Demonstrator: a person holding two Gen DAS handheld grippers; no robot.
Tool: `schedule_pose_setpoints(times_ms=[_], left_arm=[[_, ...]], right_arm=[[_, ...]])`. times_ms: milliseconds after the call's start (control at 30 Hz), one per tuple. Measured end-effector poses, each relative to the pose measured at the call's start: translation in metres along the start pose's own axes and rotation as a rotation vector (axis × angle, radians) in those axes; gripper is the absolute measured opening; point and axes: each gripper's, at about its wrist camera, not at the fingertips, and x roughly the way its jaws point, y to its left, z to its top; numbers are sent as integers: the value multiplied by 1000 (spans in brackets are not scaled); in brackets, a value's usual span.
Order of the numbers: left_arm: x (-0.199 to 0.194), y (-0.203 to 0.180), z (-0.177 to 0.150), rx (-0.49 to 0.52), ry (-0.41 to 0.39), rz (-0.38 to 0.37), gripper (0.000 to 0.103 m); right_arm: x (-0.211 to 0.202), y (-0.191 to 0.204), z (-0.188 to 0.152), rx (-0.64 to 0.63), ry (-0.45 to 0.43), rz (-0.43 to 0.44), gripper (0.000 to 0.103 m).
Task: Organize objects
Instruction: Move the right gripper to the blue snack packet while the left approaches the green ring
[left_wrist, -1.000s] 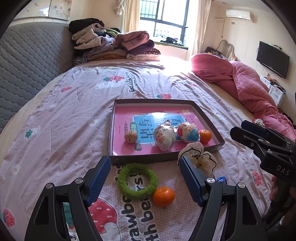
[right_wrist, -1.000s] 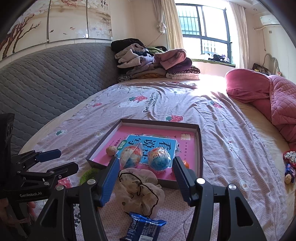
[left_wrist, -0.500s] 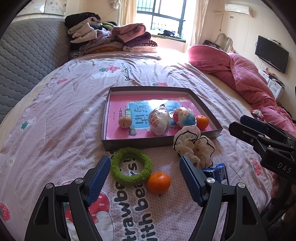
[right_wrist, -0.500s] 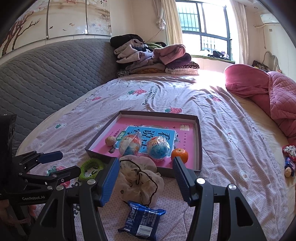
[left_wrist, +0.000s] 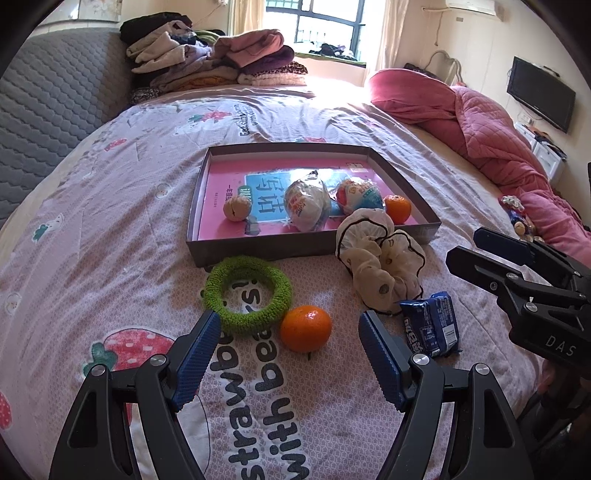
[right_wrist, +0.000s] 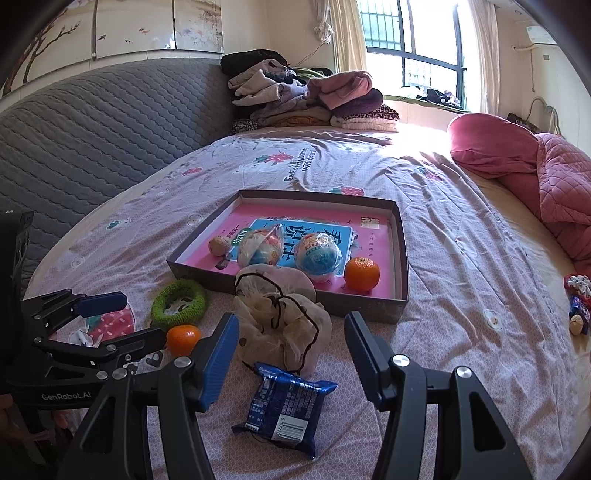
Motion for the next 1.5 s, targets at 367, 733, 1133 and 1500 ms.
schedule_pose_setpoints(times_ms=[367, 733, 1133, 1500], left_arm=[[-1, -4, -15, 3, 26, -10, 78], [0, -8, -24, 15, 49, -17, 78], [9, -4, -29, -23, 93, -41, 78], [18, 0, -28, -42, 101, -36, 78]], right_arm=[[-1, 7, -19, -8, 31, 5, 59], [4, 11, -33, -20, 74, -4, 59], [9, 9, -43, -4, 119, -1, 59], [13, 9, -45, -8, 136, -9, 59]])
